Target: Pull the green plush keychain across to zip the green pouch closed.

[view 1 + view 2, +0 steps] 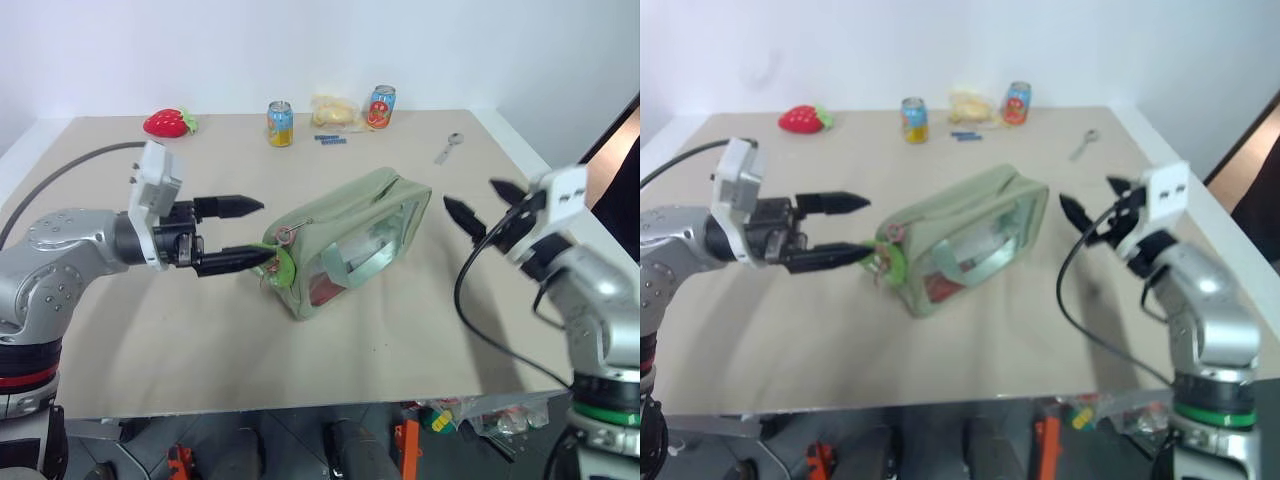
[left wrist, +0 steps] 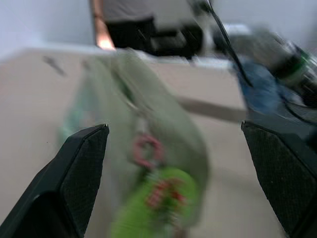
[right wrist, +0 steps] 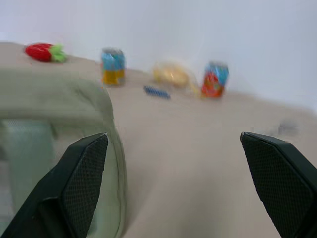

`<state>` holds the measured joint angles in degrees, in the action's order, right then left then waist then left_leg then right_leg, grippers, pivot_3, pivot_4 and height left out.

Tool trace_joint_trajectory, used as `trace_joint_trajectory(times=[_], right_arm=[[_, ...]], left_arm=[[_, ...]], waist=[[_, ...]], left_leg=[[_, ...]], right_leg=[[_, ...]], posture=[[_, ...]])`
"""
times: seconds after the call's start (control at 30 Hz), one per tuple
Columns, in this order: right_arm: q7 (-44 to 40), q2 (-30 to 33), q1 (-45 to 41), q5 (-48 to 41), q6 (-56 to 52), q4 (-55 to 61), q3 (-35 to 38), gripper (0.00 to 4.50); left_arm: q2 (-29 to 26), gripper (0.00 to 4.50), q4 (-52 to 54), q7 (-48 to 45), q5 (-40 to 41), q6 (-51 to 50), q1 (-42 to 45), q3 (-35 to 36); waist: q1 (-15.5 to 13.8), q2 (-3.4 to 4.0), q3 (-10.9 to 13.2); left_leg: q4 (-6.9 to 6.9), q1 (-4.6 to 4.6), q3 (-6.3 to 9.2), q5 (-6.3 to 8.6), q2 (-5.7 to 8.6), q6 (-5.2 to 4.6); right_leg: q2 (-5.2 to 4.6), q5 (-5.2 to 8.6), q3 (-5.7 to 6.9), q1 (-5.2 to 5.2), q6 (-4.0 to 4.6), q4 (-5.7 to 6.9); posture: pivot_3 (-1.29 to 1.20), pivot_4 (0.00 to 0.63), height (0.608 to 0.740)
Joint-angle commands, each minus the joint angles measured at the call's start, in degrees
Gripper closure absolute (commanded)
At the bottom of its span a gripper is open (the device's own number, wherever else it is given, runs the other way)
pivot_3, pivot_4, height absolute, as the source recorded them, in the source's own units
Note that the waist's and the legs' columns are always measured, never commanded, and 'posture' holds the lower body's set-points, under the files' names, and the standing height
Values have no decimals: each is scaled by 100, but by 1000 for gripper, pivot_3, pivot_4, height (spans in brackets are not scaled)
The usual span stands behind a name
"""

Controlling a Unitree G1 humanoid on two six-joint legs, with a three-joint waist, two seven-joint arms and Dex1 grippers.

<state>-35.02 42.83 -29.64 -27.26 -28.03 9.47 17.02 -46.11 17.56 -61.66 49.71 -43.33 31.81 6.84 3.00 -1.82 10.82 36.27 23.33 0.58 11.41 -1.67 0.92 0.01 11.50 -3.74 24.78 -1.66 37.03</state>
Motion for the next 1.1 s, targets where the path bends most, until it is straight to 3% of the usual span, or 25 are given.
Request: trace_joint_trajectory(times=[0.03, 0.13, 0.2, 0.33, 0.47, 0.6, 0.63, 1.0, 1.1], right_arm=[[-1513, 616, -707, -111, 343, -405, -442, 51], [-2993, 798, -1524, 450, 1224, -1489, -1418, 51], [-3498, 742, -1912, 686, 1466, -2113, -1795, 51], [-3919, 323, -2763, 1421, 3082, -4106, -2206, 51], [-4261, 79, -3399, 1636, 3597, -5232, -2263, 51], [-4526, -42, -3495, 1594, 3780, -5620, -2141, 51], [-4584, -37, -3480, 1586, 3788, -5616, -2120, 612], [-4833, 105, -2904, 1572, 3571, -4975, -2009, 4306], [-4820, 177, -2737, 1527, 3389, -4618, -1974, 4484]], left_arm=[[86, 44, 102, -7, 13, 13, 143, -93], [255, 44, -3, 43, -94, 78, 274, -246], [317, 44, -33, 26, -164, 113, 308, -299], [404, 44, 60, 75, -297, 218, 259, -359], [401, 44, 231, 190, -241, 140, 124, -247], [393, 44, 356, 356, -222, 125, 40, -165], [389, 0, 376, 409, -206, 102, 23, -136], [376, 0, 337, 621, -207, 38, 107, -69], [419, 0, 241, 678, -365, 152, 152, -142]], waist=[[-6, -2, 0], [3, -17, -2], [8, -24, 1], [6, -24, 2], [-6, -23, 5], [-21, -23, 5], [-21, -22, 5], [-12, -22, 5], [-16, -22, 5]], left_leg=[[1, -2, 0, 0, -4, 0], [2, -7, 2, 1, -10, -1], [4, -7, -6, 1, -10, -1], [5, 6, -21, 1, -6, -1], [3, 30, -30, 1, -5, -1], [2, 40, -26, 4, -5, -3], [3, 40, -26, 4, -4, -3], [15, 34, -28, -1, -3, 5], [14, 26, -27, -2, -4, 6]], right_leg=[[4, 0, 0, -2, 1, 0], [11, 3, 1, -9, 6, -1], [11, 2, -6, -5, 6, -2], [9, -3, -24, 11, -1, -1], [8, -26, -37, 35, -25, 1], [8, -23, -34, 40, -20, 1], [6, -23, -34, 40, -21, 1], [6, -34, -36, 35, -29, 5], [9, -34, -37, 33, -27, 13]], posture=[[0, 150, 740], [0, 150, 740], [0, 150, 740], [0, 150, 740], [0, 150, 740], [0, 150, 740], [0, 150, 740], [0, 150, 740], [0, 150, 740]])
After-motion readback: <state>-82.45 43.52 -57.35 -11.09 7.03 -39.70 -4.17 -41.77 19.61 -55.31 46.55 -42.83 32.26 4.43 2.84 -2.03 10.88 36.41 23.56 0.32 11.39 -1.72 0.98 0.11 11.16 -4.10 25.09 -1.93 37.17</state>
